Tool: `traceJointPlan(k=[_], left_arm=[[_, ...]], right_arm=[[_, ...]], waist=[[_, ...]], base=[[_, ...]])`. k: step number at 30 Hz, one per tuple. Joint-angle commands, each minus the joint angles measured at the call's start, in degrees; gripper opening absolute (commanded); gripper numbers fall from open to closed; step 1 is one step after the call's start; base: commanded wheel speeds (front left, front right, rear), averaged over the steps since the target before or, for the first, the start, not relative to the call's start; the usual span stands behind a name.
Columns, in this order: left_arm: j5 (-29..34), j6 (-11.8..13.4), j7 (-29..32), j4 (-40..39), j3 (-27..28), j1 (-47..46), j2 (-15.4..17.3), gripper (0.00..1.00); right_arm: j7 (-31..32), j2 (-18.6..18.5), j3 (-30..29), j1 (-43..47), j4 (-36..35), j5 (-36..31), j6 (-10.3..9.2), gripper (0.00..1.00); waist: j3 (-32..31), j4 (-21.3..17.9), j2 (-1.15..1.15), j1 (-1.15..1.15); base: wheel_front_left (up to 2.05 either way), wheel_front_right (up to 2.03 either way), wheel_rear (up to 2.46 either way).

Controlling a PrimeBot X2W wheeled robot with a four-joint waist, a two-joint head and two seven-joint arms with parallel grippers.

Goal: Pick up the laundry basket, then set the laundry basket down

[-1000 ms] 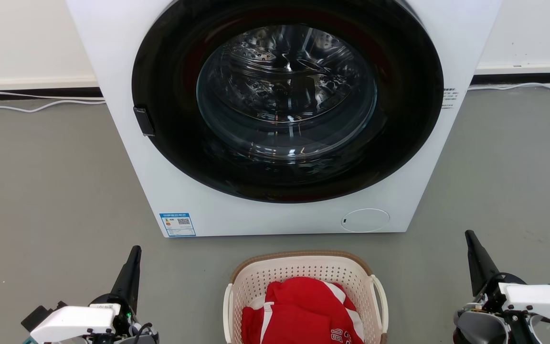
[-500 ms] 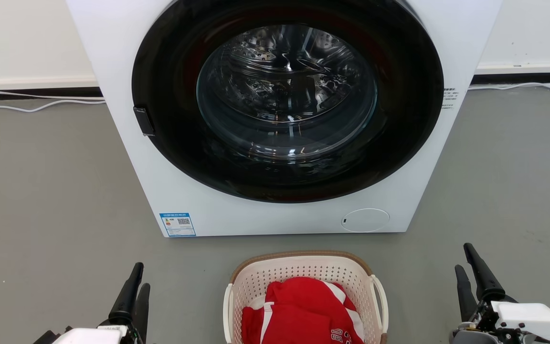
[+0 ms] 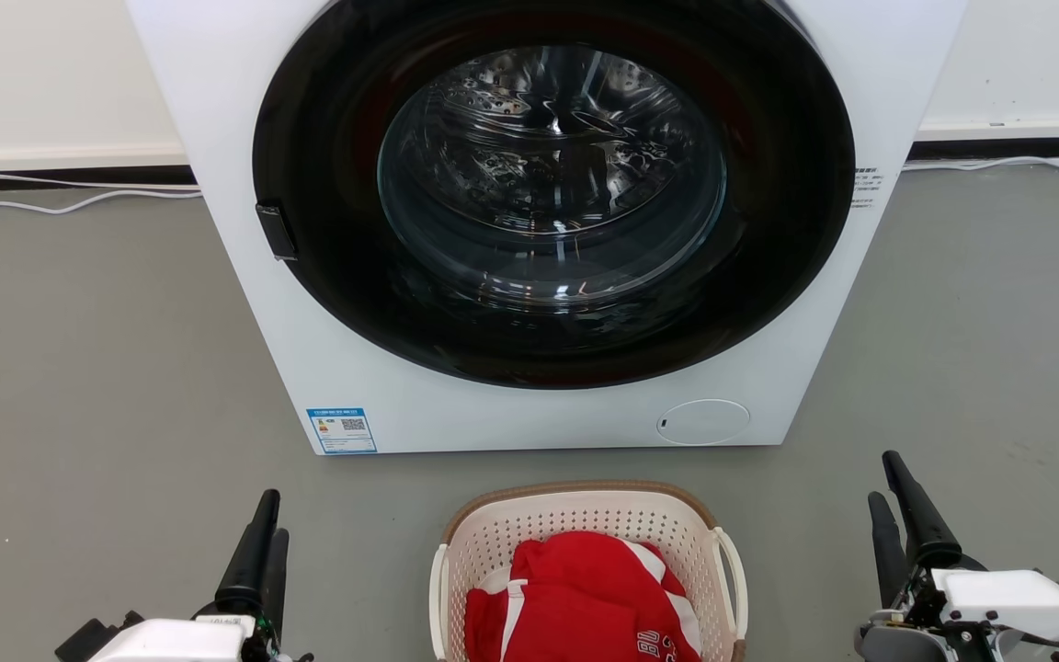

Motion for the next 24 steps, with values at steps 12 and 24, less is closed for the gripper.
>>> traceJointPlan(k=[12,24], left_arm=[[8.4,-0.1,-2.4,-4.3,-0.7,-2.9,0.4,1.0],[21.7,1.1,-4.6,-5.6,-2.8,-3.3,0.6,1.0]], right_arm=[[-2.7,-1.9,3.1,-2.8,-4.4,-6.6,0.12,1.0],[-4.8,-2.7,5.4,-3.1,-6.4,-17.1,0.17,1.0]], waist=[[0.3,0.0,0.0,-0.02],[0.4,0.0,0.0,-0.02]], base=[[0.0,0.0,0.0],[0.0,0.0,0.0]])
